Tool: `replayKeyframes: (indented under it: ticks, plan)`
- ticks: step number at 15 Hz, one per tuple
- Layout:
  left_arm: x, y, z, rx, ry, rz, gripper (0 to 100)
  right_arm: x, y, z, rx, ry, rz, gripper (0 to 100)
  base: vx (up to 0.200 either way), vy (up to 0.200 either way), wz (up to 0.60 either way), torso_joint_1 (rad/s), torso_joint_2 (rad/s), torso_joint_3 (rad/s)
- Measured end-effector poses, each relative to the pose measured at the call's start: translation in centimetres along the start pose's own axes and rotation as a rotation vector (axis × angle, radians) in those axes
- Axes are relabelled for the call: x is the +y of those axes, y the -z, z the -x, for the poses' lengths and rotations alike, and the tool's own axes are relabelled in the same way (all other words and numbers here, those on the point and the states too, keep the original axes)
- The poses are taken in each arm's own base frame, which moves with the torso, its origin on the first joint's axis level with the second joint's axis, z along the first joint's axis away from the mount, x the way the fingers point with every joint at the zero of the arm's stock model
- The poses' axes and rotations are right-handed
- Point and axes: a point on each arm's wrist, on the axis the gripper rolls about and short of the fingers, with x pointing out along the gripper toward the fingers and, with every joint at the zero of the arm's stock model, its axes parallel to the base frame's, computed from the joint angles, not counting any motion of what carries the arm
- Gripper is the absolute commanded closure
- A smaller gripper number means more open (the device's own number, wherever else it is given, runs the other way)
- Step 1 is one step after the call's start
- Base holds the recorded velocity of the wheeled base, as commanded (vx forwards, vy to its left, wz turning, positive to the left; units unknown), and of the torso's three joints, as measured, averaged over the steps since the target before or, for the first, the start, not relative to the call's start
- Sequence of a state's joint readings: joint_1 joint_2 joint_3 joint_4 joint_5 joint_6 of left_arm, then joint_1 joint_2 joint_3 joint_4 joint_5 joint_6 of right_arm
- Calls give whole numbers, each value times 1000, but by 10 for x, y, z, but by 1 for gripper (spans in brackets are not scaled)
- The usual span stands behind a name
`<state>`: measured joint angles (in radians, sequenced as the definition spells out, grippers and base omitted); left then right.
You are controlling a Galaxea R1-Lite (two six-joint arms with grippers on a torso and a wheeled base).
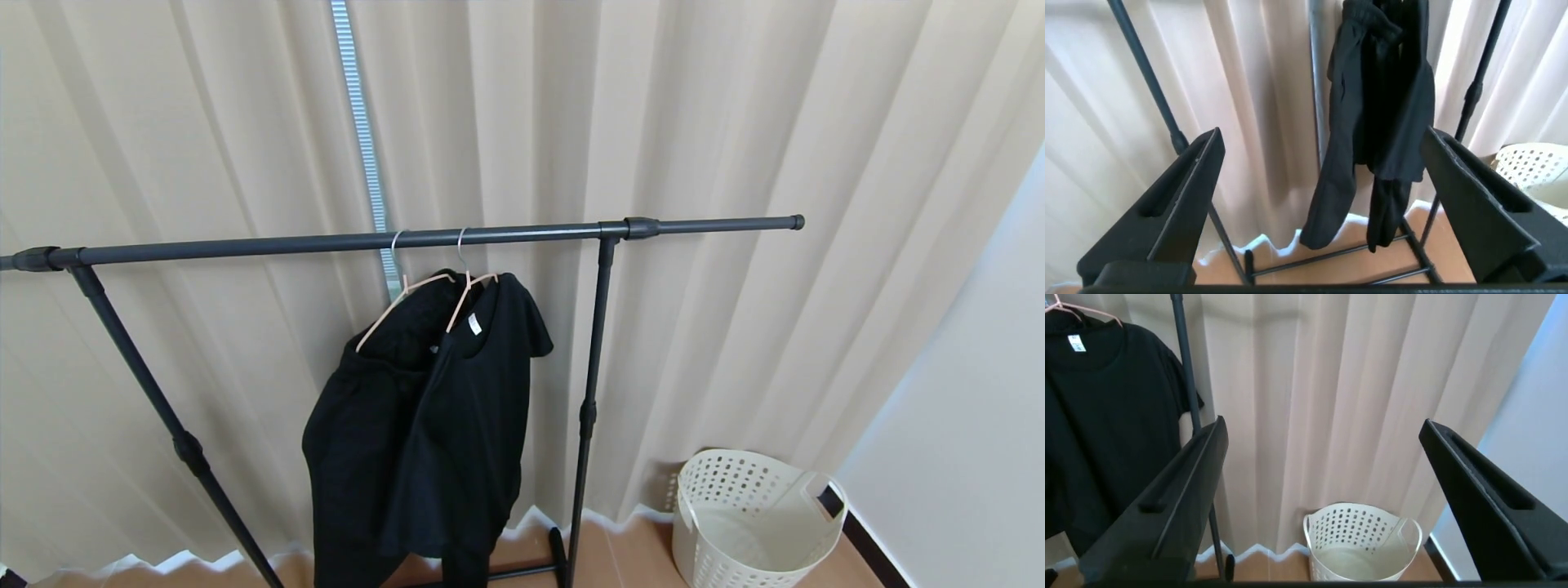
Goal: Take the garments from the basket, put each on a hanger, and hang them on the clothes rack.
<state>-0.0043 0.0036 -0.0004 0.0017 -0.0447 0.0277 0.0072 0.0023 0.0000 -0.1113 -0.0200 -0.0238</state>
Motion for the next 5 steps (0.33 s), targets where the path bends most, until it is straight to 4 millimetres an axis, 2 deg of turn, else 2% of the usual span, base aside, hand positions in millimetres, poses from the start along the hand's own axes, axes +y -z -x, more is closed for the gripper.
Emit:
replayKeyframes:
  ticks: [5]
  plan:
    - [0, 0, 0, 0, -1, 3, 0, 0, 0, 0, -2, -1, -2, 0, 0, 0, 0, 0, 0, 0]
